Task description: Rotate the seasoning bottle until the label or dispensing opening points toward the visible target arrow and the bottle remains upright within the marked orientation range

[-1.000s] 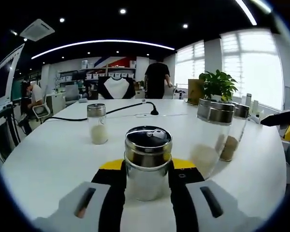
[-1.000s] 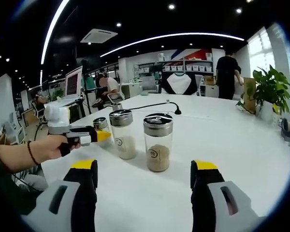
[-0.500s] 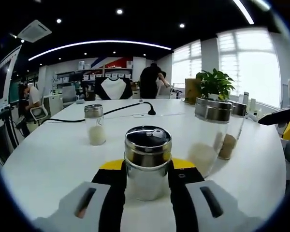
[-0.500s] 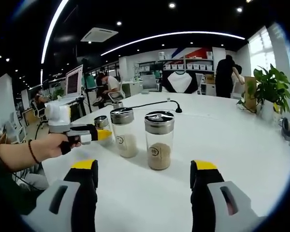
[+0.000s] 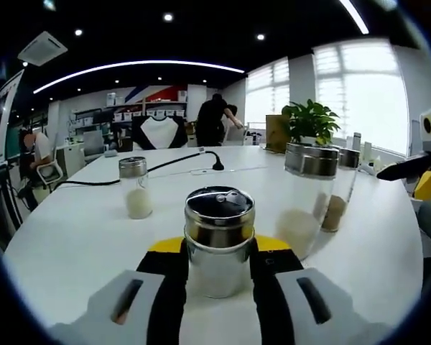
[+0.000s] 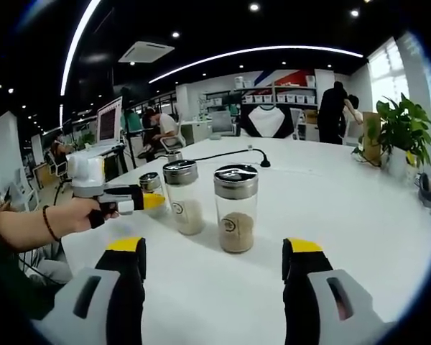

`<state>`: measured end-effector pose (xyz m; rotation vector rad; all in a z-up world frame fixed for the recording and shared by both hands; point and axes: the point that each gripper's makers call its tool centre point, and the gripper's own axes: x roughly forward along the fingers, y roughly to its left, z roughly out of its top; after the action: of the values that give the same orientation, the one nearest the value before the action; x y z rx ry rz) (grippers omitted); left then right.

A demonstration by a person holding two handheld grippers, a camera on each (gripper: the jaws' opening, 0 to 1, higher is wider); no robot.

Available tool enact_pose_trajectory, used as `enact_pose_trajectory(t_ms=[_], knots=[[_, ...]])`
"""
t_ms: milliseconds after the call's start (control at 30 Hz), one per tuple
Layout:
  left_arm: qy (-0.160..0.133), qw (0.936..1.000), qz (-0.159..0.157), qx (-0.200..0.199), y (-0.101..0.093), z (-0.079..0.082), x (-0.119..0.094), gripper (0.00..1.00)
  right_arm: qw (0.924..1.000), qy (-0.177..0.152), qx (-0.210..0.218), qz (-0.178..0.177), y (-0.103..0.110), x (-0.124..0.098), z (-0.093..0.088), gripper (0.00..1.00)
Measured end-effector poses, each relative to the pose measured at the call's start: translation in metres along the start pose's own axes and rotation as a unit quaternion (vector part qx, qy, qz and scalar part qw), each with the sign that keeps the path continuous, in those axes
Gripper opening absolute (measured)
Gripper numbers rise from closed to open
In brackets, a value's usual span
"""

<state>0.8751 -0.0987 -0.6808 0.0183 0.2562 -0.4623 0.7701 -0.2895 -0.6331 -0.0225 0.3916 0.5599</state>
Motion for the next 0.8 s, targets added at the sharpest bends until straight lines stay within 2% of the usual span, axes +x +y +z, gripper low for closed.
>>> enact_pose_trajectory(t_ms=[167,467,800], knots=[[0.001,0.9999,-0.014,0.003,-0.0010,0.0000,-0.0005,0.35,1.0000,-0.004,-0.004,0.002,0.0015,0.0004,0.0034,0.78],[0.004,0.9987,-0.050,0.012,-0.0017,-0.0001,0.0001,0.35,1.0000,0.005,-0.002,0.003,0.0013,0.0015,-0.0011,0.78],[0.007,0.9952,-0.094,0.025,-0.0016,0.0001,0.0015,0.35,1.0000,-0.002,0.001,0.003,0.0010,0.0009,0.0019,0.77]])
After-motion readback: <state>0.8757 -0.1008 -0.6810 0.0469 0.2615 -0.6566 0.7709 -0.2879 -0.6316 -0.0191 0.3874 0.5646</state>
